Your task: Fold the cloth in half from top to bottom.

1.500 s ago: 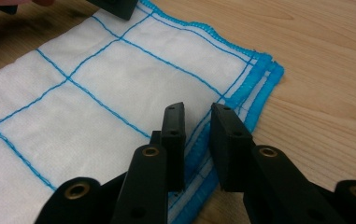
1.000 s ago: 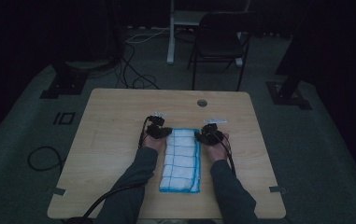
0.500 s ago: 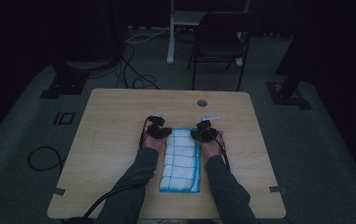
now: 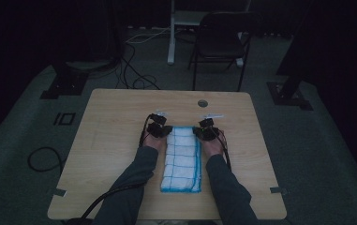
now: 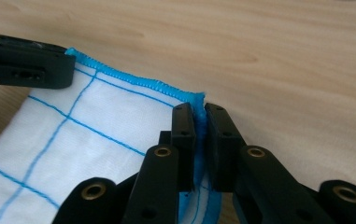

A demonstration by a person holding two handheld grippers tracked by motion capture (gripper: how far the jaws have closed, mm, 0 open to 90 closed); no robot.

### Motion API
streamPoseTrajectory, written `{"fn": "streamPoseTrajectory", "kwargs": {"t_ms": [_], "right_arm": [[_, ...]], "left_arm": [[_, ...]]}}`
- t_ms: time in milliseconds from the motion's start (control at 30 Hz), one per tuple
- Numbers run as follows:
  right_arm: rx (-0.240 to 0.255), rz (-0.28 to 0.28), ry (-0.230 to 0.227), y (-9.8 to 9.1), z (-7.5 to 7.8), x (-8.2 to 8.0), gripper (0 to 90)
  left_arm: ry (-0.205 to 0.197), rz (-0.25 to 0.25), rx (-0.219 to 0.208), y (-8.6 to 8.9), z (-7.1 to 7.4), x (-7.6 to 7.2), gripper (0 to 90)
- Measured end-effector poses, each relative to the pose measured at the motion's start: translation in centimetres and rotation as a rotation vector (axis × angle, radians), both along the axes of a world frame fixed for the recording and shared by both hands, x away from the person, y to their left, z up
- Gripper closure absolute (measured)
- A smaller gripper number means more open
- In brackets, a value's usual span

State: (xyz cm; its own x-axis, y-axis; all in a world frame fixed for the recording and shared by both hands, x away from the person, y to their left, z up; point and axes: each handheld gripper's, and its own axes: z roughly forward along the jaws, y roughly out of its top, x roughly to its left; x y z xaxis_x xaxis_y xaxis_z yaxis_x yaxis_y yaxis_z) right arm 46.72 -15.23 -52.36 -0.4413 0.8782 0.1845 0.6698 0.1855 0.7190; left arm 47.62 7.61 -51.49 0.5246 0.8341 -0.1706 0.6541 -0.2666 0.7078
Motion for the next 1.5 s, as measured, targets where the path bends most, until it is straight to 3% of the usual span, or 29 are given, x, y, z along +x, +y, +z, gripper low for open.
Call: {"fn": "streamPoseTrajectory", "kwargs": {"t_ms": [400,533,767,933,1267,1500], "right_arm": [[0.019,0.024,-0.088,-0.4,3.2,-0.5,83.7],[0.026,0.038,-0.120,-0.4,4.2,-1.1,83.7],[0.049,0.067,-0.152,-0.8,4.8,-2.7,83.7],[0.066,0.088,-0.182,-1.1,5.3,-4.4,83.8],[0.050,0.142,-0.234,-1.4,6.9,-6.8,83.8],[0.053,0.161,-0.236,-1.5,7.3,-8.0,83.7]], "left_arm": [[-0.086,-0.021,-0.047,0.5,3.2,-0.6,87.4],[-0.114,-0.030,-0.078,0.8,4.0,-1.4,87.3],[-0.135,-0.036,-0.126,1.5,4.2,-3.0,87.3],[-0.159,-0.059,-0.133,1.7,5.0,-4.1,87.3],[-0.193,-0.095,-0.170,2.3,6.0,-6.2,87.2],[-0.203,-0.116,-0.176,2.5,6.3,-7.3,87.1]]}}
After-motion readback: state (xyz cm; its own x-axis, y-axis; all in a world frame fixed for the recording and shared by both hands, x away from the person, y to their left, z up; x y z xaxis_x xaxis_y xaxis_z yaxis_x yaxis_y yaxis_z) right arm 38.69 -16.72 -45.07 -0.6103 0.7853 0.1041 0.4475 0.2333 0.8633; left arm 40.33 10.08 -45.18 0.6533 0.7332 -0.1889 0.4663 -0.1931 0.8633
